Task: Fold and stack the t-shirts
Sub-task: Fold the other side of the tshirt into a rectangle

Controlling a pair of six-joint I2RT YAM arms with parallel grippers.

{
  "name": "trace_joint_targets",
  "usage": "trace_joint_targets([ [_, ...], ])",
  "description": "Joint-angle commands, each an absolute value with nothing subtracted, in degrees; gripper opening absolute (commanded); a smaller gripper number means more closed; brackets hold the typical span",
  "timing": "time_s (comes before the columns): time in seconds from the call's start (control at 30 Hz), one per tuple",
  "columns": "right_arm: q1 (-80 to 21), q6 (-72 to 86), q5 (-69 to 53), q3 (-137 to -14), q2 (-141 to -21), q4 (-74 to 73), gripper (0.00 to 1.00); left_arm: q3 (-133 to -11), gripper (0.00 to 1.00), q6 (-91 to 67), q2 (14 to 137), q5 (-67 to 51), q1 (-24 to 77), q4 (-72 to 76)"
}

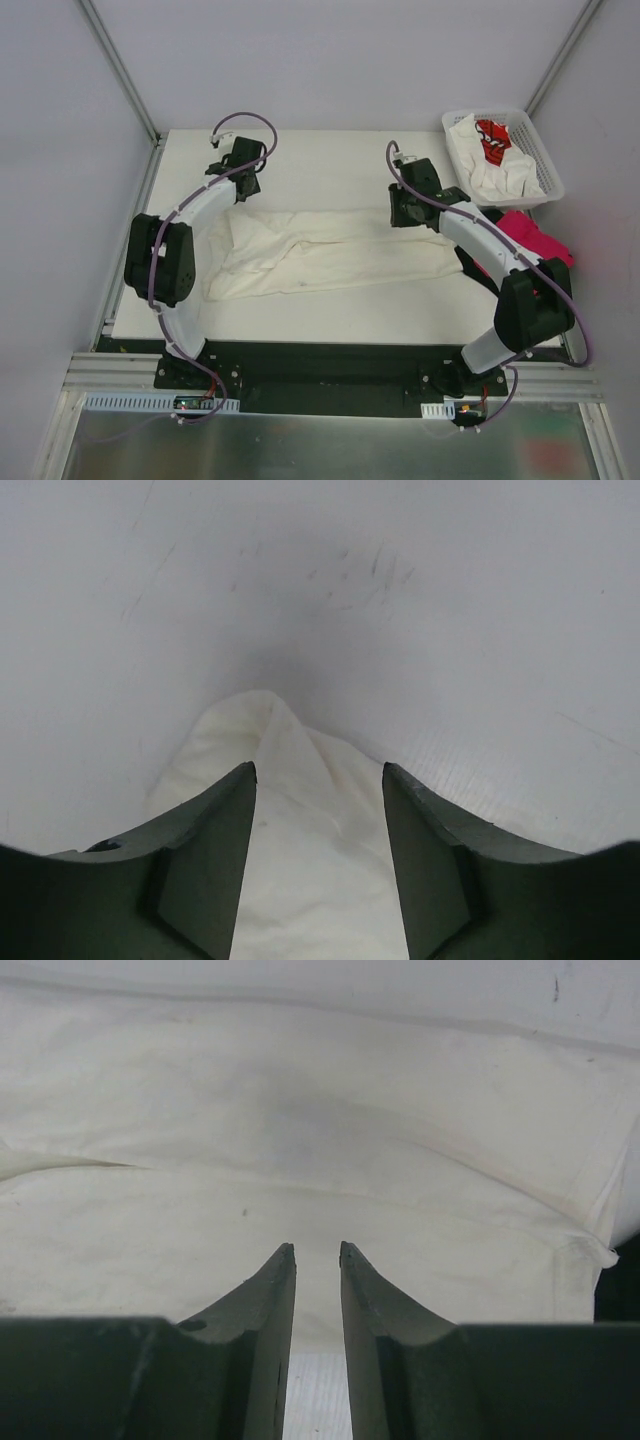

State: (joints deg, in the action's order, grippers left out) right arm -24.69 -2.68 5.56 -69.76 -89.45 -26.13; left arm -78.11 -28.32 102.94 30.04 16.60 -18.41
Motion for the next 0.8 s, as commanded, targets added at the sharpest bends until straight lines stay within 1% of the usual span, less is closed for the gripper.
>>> trace_joint_targets([
  [0.0, -22.9, -3.3, 5.5, -68.3, -86.7, -25.0, 0.27, -85.4, 0.47, -25.4, 104.4, 28.7, 16.7, -16.0],
  [0.03, -22.2, -3.3, 5.3, -67.8, -86.6, -24.9, 0.26, -86.1, 0.43, -25.1, 104.9, 28.3, 16.7, -16.0],
  [0.17, -20.7, -3.4, 4.8, -67.5, -86.5, -24.8, 0.25, -88.9, 0.41, -24.5, 107.6, 27.5, 16.7, -15.9],
  [0.23, -19.6, -3.3, 4.0, -67.5, -86.2, -24.7, 0.26, -89.2, 0.45, -24.4, 108.3, 27.7, 16.7, -16.1],
  [0.27, -19.3, -3.3, 3.9, -67.6, -86.0, -24.8, 0.25, -89.3, 0.52, -24.3, 109.2, 28.2, 16.6, -16.0],
  [0.37, -18.5, -3.2, 3.3, -67.7, -86.0, -24.8, 0.25, -88.8, 0.56, -25.0, 110.2, 28.2, 16.0, -16.0],
  [0.4, -18.3, -3.2, 3.1, -67.8, -86.0, -24.9, 0.25, -88.6, 0.61, -25.3, 110.5, 27.9, 15.3, -16.0],
  [0.43, -18.1, -3.2, 2.9, -67.9, -86.1, -24.8, 0.25, -88.3, 0.64, -25.6, 110.7, 27.6, 14.9, -16.0],
  [0.53, -17.7, -3.2, 2.6, -68.0, -86.6, -24.8, 0.25, -87.3, 0.67, -26.3, 111.3, 27.0, 13.6, -16.0],
  [0.77, -17.2, -3.1, 3.0, -67.2, -85.8, -24.9, 0.24, -85.5, 0.68, -27.9, 112.2, 27.9, 12.4, -16.1],
])
